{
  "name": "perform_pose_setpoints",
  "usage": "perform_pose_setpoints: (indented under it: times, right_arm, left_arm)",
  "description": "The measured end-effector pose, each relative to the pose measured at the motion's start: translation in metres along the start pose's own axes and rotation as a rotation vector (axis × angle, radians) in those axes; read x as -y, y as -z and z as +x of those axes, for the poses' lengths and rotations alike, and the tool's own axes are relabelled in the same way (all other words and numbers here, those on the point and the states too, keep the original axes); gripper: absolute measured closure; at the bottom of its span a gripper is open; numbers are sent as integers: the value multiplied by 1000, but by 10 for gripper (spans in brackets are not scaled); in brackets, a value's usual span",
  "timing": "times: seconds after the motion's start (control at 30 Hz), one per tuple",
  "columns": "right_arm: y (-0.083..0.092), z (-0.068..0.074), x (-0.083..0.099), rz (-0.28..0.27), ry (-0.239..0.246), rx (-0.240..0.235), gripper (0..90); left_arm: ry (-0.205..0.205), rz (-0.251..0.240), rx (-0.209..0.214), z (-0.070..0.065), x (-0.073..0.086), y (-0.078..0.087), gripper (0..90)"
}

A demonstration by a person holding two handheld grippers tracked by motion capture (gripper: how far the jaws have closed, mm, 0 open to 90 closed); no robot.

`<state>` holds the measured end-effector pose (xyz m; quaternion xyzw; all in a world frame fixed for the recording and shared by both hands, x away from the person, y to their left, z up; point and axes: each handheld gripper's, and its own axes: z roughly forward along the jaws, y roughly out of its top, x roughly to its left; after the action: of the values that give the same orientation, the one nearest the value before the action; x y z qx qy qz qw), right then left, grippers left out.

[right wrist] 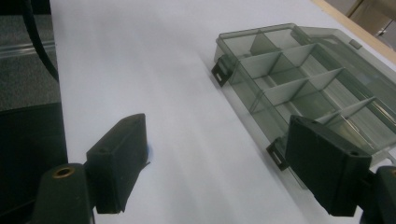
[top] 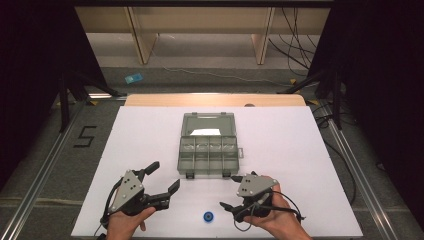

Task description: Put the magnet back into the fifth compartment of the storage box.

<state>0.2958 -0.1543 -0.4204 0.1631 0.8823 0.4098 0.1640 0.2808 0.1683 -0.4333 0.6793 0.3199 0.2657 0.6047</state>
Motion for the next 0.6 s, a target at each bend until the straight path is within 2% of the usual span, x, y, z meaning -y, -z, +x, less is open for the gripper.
perform_pose_setpoints:
  times: [0.1, 0.13, 0.17, 0.2, 0.33, 0.37, 0.53, 0.6]
  right_arm:
    - [-9, 0, -5, 31, 14, -17, 223]
    - [-16, 1, -8, 57, 27, -35, 227]
    - [-16, 1, -8, 57, 27, -35, 227]
    - [-22, 3, -11, 81, 39, -56, 235]
    - [-30, 6, -14, 114, 63, -74, 242]
    - [-35, 8, -16, 139, 68, -89, 247]
    - [-45, 11, -18, 187, 83, -124, 254]
    - [-45, 11, -18, 193, 81, -123, 254]
  left_arm:
    - [1, 0, -1, 0, 0, 0, 161]
    - [-2, -2, 1, 0, 0, 0, 161]
    - [-4, -3, 1, 0, 0, 0, 161]
    - [-5, -5, 2, 0, 0, 0, 161]
    - [-4, -6, -1, 0, 0, 0, 161]
    - [-3, -6, -1, 0, 0, 1, 161]
    - [1, -9, -3, 0, 0, 1, 161]
    - [0, -9, -4, 0, 0, 1, 161]
